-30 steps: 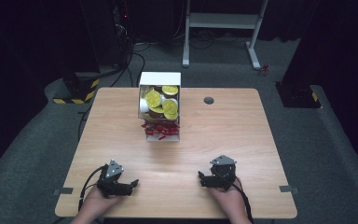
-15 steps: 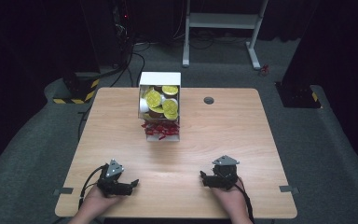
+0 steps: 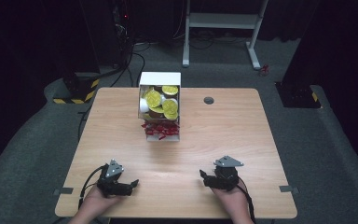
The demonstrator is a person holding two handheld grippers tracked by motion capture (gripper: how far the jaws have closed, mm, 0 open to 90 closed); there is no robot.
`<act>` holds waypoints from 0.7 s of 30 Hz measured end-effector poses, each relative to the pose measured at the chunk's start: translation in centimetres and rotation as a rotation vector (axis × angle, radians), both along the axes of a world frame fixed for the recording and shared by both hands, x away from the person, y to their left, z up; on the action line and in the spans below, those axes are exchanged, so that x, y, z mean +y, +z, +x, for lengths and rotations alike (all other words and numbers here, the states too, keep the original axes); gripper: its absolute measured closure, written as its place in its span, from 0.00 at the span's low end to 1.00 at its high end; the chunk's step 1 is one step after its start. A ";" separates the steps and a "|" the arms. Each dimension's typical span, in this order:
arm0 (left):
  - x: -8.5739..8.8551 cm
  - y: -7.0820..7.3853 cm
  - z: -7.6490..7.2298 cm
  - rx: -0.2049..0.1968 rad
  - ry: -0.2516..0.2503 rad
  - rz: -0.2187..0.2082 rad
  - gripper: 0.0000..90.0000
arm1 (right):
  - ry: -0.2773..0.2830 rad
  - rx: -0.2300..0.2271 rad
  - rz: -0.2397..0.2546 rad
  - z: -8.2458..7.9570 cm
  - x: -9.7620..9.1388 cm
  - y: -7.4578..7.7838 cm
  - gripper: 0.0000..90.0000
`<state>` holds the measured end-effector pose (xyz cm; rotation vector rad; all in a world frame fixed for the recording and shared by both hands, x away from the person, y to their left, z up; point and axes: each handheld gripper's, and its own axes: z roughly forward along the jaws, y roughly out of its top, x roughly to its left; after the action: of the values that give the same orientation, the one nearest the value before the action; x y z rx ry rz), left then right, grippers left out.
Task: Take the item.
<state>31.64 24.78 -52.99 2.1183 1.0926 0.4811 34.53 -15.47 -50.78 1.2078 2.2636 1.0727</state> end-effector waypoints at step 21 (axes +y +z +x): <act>-0.1 0.0 0.1 -0.002 -0.001 -0.002 0.09 | 0.050 -0.089 0.068 -1.8 1.5 2.0 0.48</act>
<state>31.75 24.70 -53.01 2.1160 1.0900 0.4812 32.76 -14.00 -48.73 1.1109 2.2169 1.2065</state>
